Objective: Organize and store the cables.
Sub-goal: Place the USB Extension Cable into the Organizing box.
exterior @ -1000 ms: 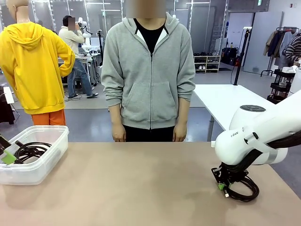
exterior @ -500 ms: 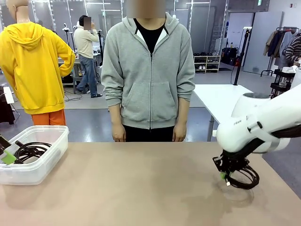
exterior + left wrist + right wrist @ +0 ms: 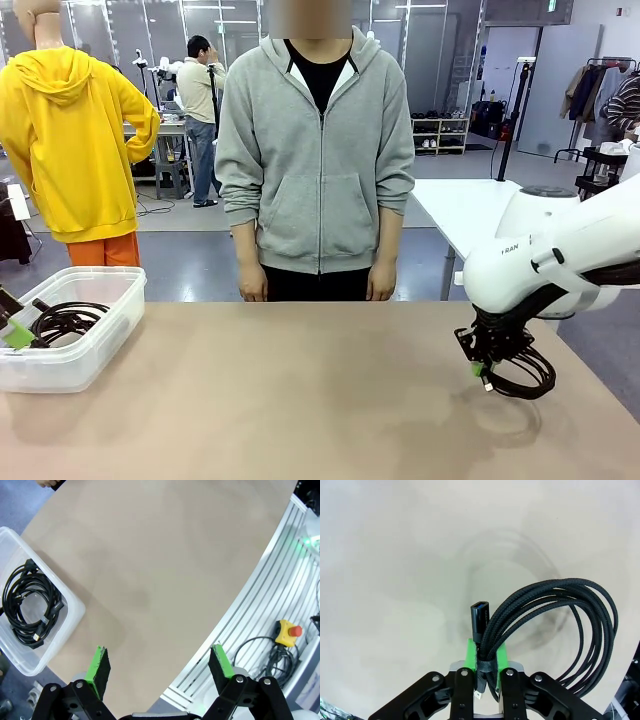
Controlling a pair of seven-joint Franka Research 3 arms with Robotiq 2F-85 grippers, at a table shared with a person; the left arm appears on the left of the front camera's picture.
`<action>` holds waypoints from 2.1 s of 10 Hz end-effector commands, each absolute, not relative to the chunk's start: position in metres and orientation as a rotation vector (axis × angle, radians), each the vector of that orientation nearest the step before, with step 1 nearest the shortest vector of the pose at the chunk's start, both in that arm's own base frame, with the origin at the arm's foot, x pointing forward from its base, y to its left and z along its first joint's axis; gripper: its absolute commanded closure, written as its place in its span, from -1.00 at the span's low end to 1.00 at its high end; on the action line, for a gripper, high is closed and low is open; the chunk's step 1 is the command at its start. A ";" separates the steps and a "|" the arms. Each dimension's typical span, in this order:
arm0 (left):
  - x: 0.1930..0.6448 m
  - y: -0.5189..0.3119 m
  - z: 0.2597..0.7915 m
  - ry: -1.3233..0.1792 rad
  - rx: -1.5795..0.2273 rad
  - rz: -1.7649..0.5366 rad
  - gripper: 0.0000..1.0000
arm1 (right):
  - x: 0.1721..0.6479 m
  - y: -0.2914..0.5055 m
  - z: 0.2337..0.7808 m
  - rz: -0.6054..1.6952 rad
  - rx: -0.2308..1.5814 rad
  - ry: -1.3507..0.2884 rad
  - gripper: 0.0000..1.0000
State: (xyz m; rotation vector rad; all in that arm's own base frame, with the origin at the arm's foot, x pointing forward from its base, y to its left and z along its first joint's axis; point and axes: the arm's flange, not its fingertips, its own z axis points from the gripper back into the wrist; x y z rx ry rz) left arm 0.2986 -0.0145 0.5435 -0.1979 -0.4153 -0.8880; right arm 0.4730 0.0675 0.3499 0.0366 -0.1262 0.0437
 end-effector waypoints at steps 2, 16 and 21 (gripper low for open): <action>0.302 -0.015 0.546 -0.419 -0.185 -0.874 -1.00 | 0.475 0.069 0.348 0.047 0.037 -0.149 1.00; 0.302 -0.015 0.546 -0.419 -0.185 -0.874 -1.00 | 0.520 0.432 0.356 0.056 -0.089 -0.136 0.65; 0.302 -0.015 0.546 -0.419 -0.185 -0.874 -1.00 | 0.515 0.443 0.336 0.065 -0.016 -0.079 0.65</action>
